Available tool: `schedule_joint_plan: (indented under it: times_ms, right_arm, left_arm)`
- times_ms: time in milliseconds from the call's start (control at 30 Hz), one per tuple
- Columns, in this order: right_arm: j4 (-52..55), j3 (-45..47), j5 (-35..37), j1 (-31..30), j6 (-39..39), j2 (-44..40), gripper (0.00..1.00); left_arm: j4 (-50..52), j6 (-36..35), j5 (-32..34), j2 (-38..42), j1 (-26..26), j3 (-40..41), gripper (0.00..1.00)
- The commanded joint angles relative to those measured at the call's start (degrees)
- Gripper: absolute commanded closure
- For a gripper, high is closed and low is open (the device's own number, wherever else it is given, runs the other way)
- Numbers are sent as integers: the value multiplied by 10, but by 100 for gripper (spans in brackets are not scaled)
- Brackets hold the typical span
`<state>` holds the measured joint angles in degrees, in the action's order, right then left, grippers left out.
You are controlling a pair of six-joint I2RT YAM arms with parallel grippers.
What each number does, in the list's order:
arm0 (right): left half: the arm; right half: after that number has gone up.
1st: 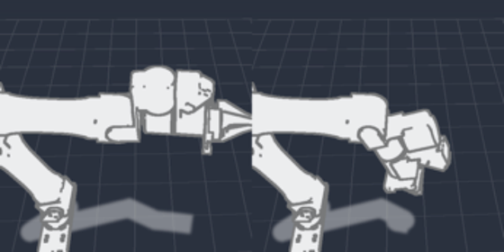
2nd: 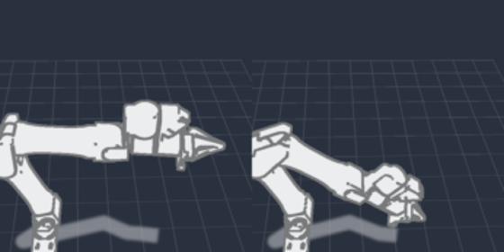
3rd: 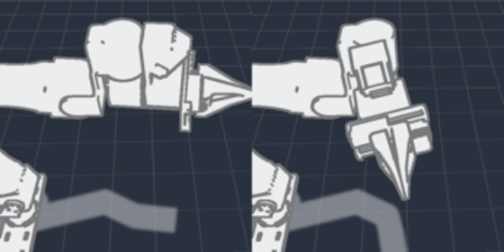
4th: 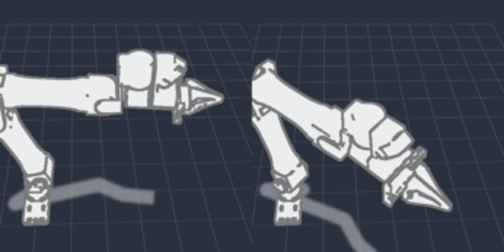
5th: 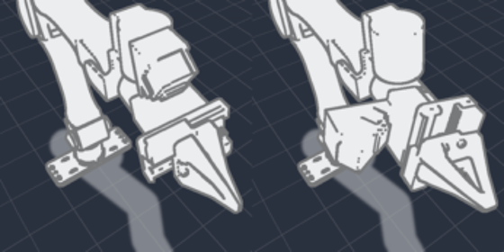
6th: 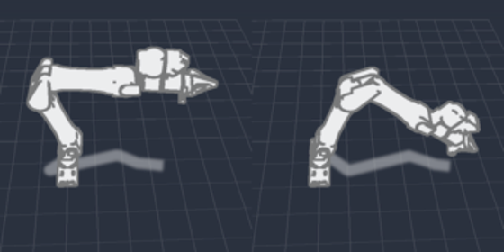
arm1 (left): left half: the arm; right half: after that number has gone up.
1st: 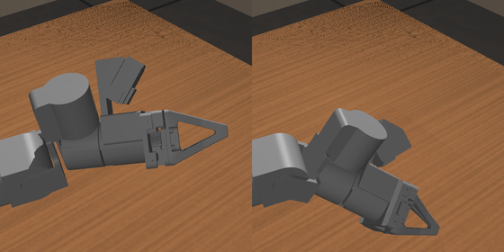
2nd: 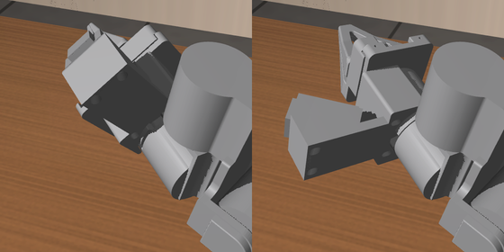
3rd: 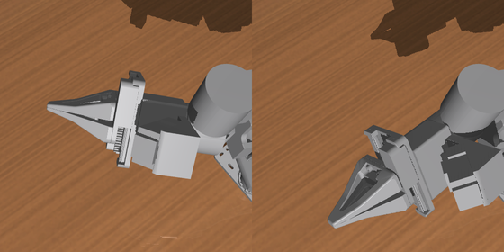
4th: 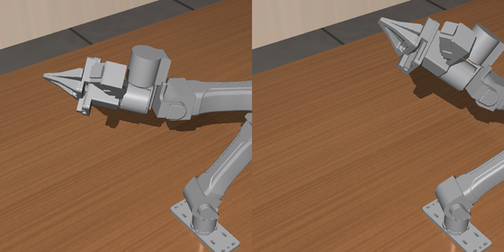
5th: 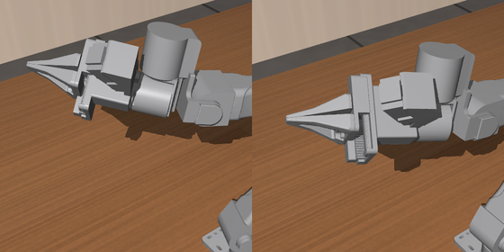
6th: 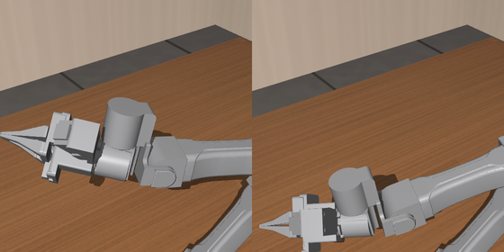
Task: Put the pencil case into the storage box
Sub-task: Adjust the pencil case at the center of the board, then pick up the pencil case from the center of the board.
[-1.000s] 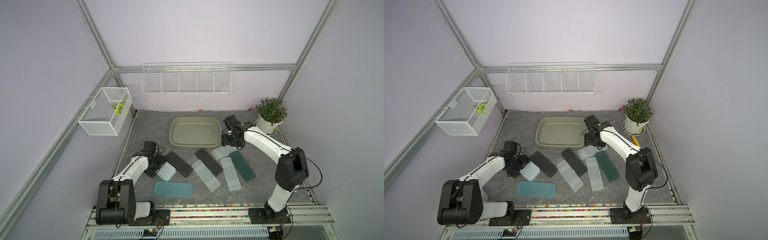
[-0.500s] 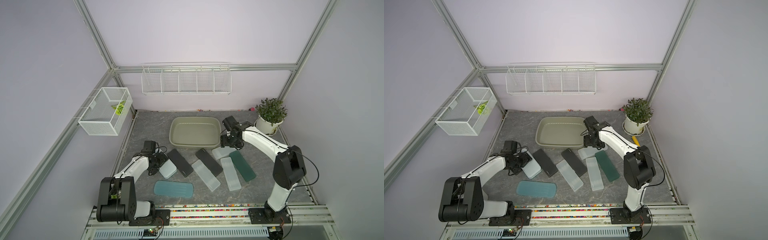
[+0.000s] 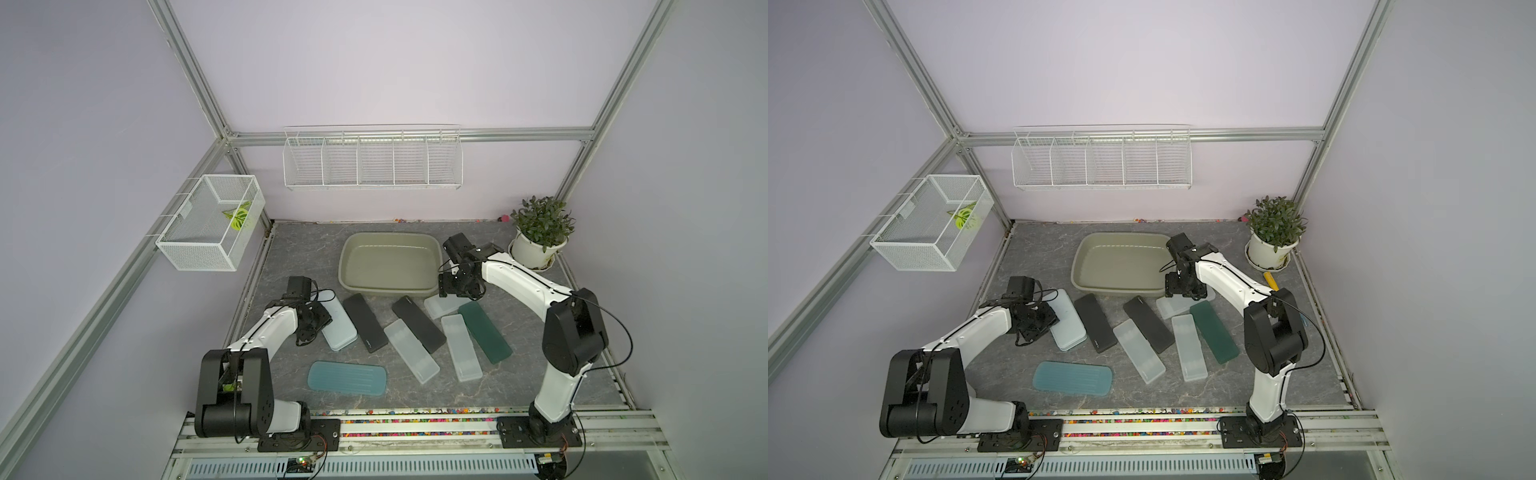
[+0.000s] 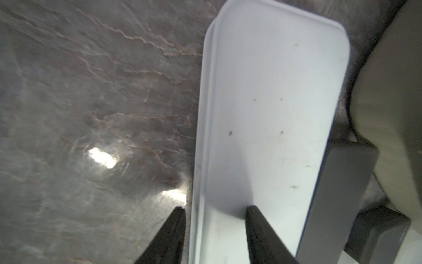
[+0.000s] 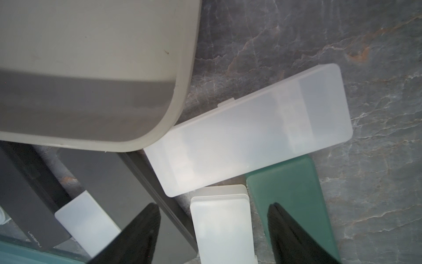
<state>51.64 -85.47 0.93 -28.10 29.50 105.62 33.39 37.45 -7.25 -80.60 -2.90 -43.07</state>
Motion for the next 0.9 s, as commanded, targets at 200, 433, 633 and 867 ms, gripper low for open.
schedule_joint_plan:
  times_ms: [200,433,633,867]
  right_arm:
    - [19,48,-12,-1,-8,-47,20]
    - [35,71,-9,-1,-8,-80,20]
    - [47,84,-8,-1,-9,-101,20]
    - [49,114,-9,-1,-12,-128,20]
  left_arm:
    - [176,27,-29,52,-51,-50,23]
    - [292,157,-65,88,-139,-49,22]
    - [333,278,-80,101,-177,-23,17]
    - [262,442,-90,148,-226,35,2]
